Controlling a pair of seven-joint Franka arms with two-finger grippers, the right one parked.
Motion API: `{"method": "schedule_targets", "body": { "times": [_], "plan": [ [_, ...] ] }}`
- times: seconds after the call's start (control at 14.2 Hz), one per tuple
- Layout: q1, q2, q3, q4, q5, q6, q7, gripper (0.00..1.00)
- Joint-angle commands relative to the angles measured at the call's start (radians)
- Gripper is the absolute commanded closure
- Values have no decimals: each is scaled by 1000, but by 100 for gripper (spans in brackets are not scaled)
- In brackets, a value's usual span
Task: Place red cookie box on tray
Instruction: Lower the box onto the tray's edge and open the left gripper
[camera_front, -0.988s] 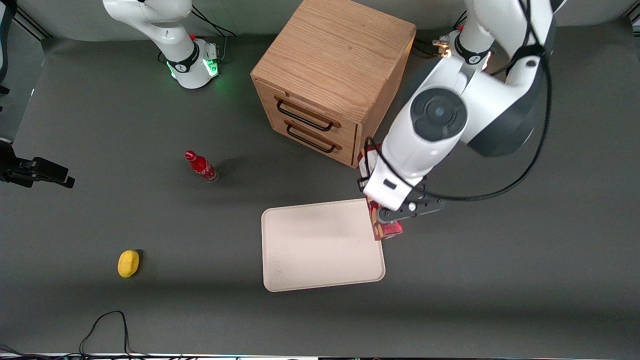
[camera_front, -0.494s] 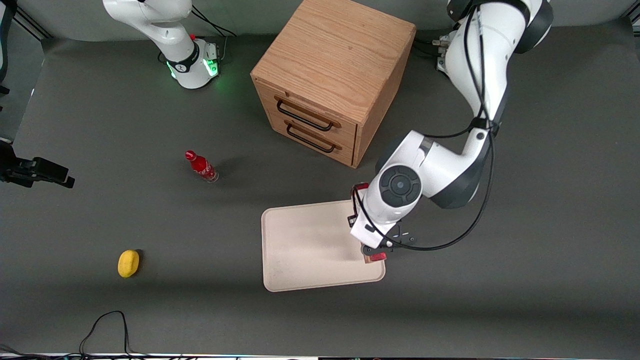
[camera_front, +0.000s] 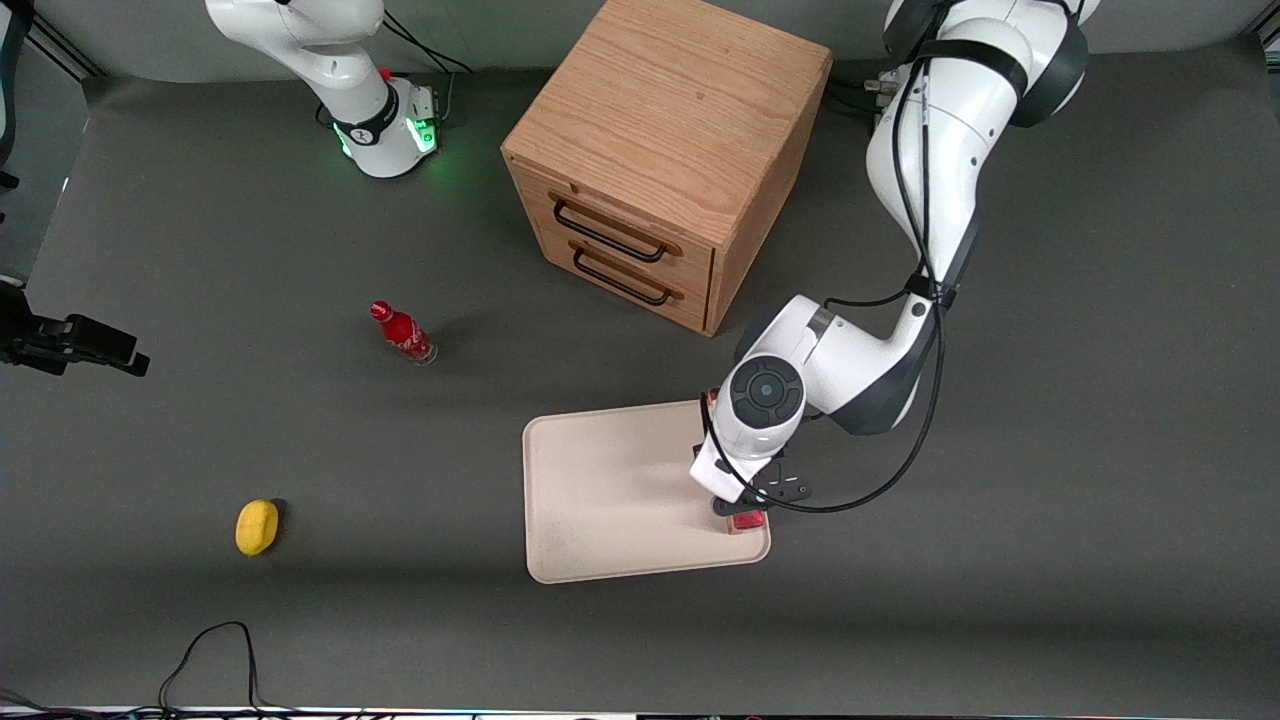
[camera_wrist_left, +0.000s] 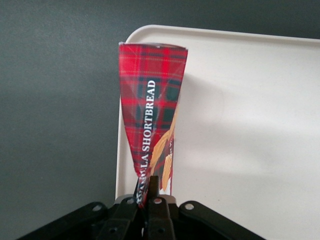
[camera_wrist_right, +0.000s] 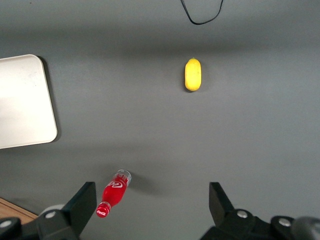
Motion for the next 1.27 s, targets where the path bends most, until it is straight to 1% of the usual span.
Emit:
{"method": "schedule_targets", "body": {
  "times": [0.0, 0.21, 0.28, 0.35, 0.42, 0.56, 0.71, 0.92, 1.06, 1.2],
  "plan": [
    [-13, 2, 10, -8, 29, 21, -17, 100],
    [-13, 14, 13, -8, 37, 47, -16, 100],
    [-13, 15, 13, -8, 39, 47, -16, 65],
    [-13, 15, 13, -8, 40, 47, -16, 7],
    [-13, 11, 13, -8, 40, 38, -16, 0],
    [-10, -10, 11, -3, 39, 10, -19, 0],
    [-9, -57, 10, 12, 25, -95, -21, 0],
    [-9, -198, -1, 14, 14, -269, -21, 0],
    [-1, -304, 2, 9, -55, -375, -10, 0],
    [6, -404, 5, 6, -73, -458, -8, 0]
  ]
}}
